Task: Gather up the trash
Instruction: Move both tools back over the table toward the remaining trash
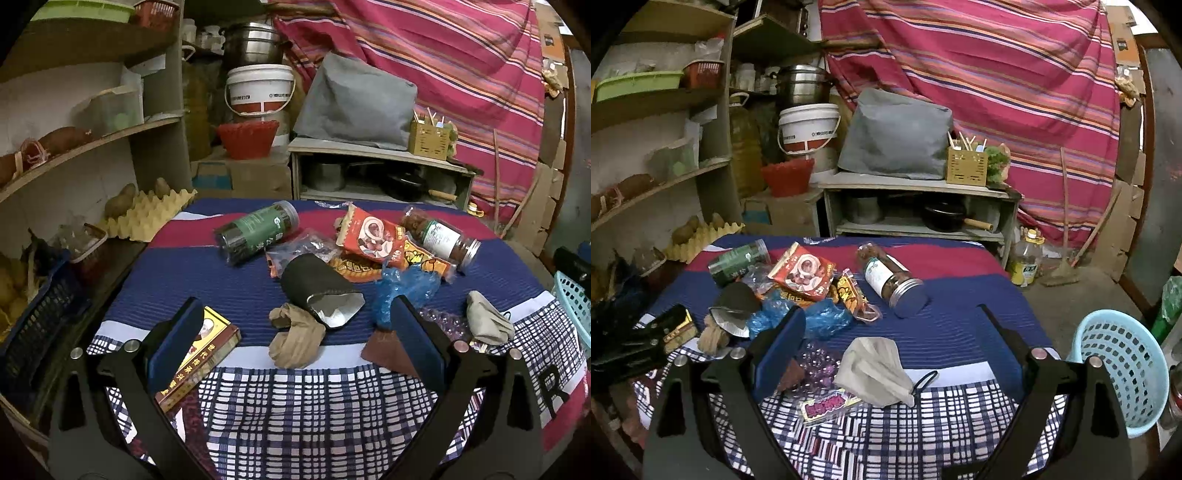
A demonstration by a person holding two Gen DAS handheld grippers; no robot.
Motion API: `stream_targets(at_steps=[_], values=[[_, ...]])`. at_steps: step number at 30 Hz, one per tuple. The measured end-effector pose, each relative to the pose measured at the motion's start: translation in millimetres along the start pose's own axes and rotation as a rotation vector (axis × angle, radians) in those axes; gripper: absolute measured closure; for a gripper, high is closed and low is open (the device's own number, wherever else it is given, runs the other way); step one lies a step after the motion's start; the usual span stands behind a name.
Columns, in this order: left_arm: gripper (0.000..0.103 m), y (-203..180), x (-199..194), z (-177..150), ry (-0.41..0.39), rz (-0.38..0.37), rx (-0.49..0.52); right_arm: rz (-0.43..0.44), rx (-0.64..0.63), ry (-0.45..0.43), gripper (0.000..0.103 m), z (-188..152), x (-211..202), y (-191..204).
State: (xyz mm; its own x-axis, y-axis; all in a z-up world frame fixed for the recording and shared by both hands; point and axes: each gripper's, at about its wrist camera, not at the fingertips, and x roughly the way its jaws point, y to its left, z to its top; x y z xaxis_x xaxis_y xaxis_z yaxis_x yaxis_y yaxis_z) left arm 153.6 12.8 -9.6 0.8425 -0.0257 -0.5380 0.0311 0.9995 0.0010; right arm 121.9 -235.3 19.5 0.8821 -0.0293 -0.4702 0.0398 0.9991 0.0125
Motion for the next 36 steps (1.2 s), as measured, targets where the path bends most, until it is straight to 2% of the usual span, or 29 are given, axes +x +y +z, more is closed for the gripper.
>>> stream_targets(at_steps=[6,10,16,21,29,36], values=[[0.006,1.8,12.9,1.6,0.024,-0.022,-0.030,-0.003,-0.008,0.058,0.013,-13.8,17.3,-11.2],[0.006,3.8,20.8,1.9,0.031,-0.004,-0.047,0.005,0.017,0.055,0.013,-13.2,20.3,-19.2],[0.006,6.0,28.0,-1.4,0.059,-0.014,-0.053,-0.053,-0.041,0.058,0.013,-18.7,25.6,-17.8],[0.006,5.1,33.0,-6.4,0.082,-0.008,-0.044,-0.065,-0.023,0.077,0.013,-23.5,33.4,-24.7],[0.006,11.6,57.0,-17.8,0.211,-0.057,-0.068,-0.086,0.038,0.120,0.013,-29.6,46.3,-44.1],[0.006,0.6,75.7,-26.5,0.257,-0.059,-0.029,-0.077,0.026,0.138,0.009,-30.6,53.4,-41.3]])
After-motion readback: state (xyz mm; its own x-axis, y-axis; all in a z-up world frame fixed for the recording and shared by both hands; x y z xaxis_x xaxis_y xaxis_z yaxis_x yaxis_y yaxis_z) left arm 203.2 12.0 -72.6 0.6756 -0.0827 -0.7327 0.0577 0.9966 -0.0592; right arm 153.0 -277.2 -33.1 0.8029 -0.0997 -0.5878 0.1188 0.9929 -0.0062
